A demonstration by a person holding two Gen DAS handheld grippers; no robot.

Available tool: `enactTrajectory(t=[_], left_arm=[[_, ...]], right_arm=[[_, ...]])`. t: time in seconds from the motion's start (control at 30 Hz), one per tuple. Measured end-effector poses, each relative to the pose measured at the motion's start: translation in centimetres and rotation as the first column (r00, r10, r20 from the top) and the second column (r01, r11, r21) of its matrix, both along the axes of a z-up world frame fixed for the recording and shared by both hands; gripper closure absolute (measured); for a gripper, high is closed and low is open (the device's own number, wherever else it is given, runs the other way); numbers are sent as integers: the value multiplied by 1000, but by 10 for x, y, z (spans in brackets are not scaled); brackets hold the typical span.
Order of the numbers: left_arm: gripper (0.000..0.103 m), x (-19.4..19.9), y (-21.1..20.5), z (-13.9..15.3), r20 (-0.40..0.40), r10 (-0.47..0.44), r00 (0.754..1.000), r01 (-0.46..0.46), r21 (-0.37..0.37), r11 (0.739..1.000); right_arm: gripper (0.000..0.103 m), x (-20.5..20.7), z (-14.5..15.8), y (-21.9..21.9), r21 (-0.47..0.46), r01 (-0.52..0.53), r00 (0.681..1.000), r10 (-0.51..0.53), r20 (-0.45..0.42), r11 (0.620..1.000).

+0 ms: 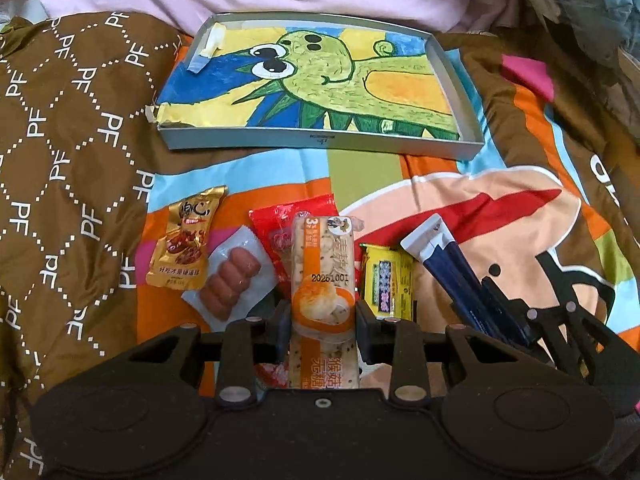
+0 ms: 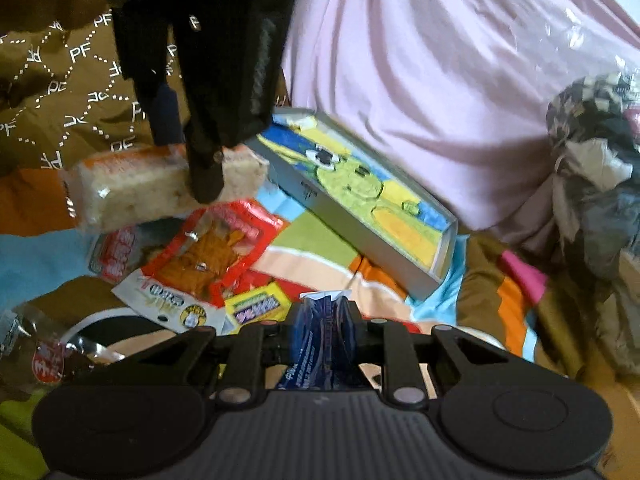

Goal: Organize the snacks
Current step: 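Grasp the orange-wrapped bar with the left tool while the right tool grasps the blue stick snack, then lower the bar into the tray with the left tool while the right tool lowers the blue snack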

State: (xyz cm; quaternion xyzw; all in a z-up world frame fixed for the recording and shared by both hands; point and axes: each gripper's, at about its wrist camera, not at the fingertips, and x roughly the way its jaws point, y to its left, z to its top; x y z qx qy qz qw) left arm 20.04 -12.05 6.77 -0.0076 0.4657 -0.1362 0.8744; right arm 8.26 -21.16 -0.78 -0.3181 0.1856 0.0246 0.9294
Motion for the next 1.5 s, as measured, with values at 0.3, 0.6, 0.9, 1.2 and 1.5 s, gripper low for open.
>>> enactTrajectory(t=[0.3,0.6,0.9,1.2,1.5], left_arm=[[69,20,-3,11,72,32,997,-30,-38,999],[69,70,-9,30,184,112,977,-93,-106,990],[68,143,-37,31,278,213,937,-163,-190,968],[68,194,-62,2,291,244,925,-200,-172,965],[68,220,-79,-25,265,244,933,-212,-144,966]], right_arm=[[80,7,6,-1,-40,-23,989,29,143,999],[80,47,23,-22,-16,-14,933,19,360,1000],[79,126,39,-49,173,15,906,-87,414,985],[79,175,16,-73,296,5,923,-118,366,955],[78,196,5,-100,440,36,955,-161,249,897]])
